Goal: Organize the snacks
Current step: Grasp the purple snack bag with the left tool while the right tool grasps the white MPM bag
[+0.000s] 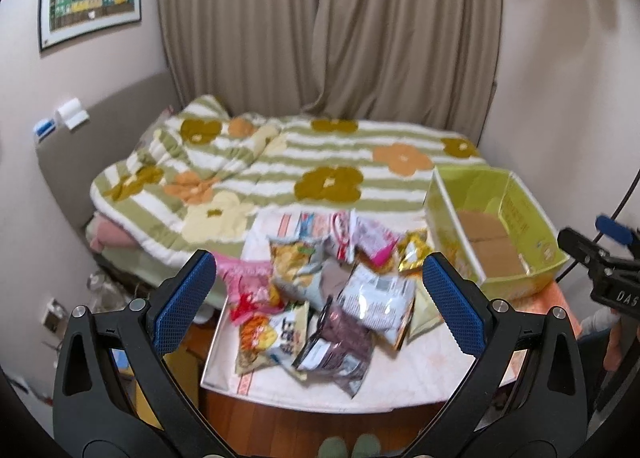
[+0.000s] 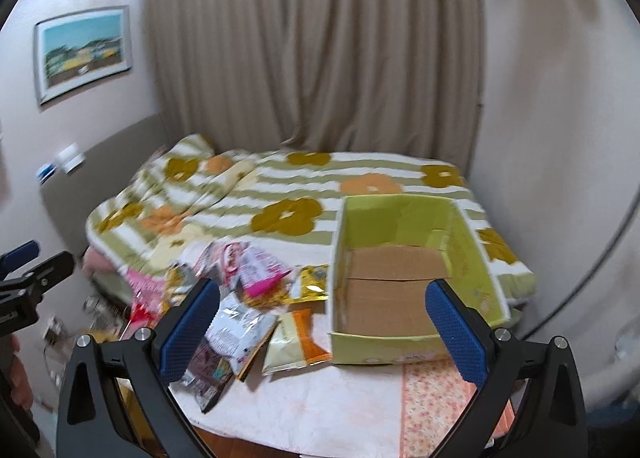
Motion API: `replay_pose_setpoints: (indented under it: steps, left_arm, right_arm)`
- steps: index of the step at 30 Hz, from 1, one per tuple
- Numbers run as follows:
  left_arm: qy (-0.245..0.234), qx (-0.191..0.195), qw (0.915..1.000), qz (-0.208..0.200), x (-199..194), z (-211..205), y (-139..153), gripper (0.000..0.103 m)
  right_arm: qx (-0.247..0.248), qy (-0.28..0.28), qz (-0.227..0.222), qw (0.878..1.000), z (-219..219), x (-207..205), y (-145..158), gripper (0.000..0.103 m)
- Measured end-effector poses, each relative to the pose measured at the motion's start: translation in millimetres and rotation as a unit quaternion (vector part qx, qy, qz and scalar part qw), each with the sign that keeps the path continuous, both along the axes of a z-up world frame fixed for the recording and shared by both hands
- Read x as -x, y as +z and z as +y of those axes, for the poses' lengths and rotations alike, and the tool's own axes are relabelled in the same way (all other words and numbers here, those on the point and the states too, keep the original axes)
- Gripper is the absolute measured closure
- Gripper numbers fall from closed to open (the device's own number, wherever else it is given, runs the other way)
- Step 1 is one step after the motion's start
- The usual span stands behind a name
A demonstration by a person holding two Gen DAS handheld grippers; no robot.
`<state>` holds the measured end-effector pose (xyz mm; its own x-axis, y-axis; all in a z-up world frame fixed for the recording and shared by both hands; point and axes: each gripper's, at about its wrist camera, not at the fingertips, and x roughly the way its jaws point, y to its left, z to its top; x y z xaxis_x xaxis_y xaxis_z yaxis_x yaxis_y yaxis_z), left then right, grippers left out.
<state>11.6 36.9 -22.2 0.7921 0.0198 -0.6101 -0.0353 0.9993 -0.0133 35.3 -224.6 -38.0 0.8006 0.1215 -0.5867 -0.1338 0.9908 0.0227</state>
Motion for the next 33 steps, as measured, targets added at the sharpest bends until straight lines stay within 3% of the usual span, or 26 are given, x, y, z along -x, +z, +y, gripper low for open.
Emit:
replay_pose_setpoints:
  steps: [5,11,13,18,23,33]
  left_arm:
    - [0.002,0.002,0.9979,0.065,-8,1,-42,0.000]
    - [-0.022,-0.018,0.9910,0.131,-20,-6,-98,0.000]
    - [-0.039,-0.027,0.9887,0.142,-24,-10,-112,0.000]
    - [-0.083,-0.064,0.9812,0.162,-38,-25,-145,0.000]
    - [-0.120,-0.090,0.9713,0.185,-55,-35,-180,0.000]
    - [-0.168,-0.131,0.9550,0.207,-83,-45,-222,0.001]
  right_arm:
    - [0.026,0.092,0.027,0.995,18,-27,-23,0.001]
    - [0.060,0.195,0.070,0.976,40,-62,-64,0.001]
    - [0.078,0.228,0.086,0.967,51,-73,-75,0.001]
    - [0.127,0.330,0.141,0.925,85,-101,-113,0.001]
    - [0.166,0.369,0.190,0.895,110,-119,-154,0.001]
    - [0.179,0.413,0.263,0.853,135,-142,-206,0.001]
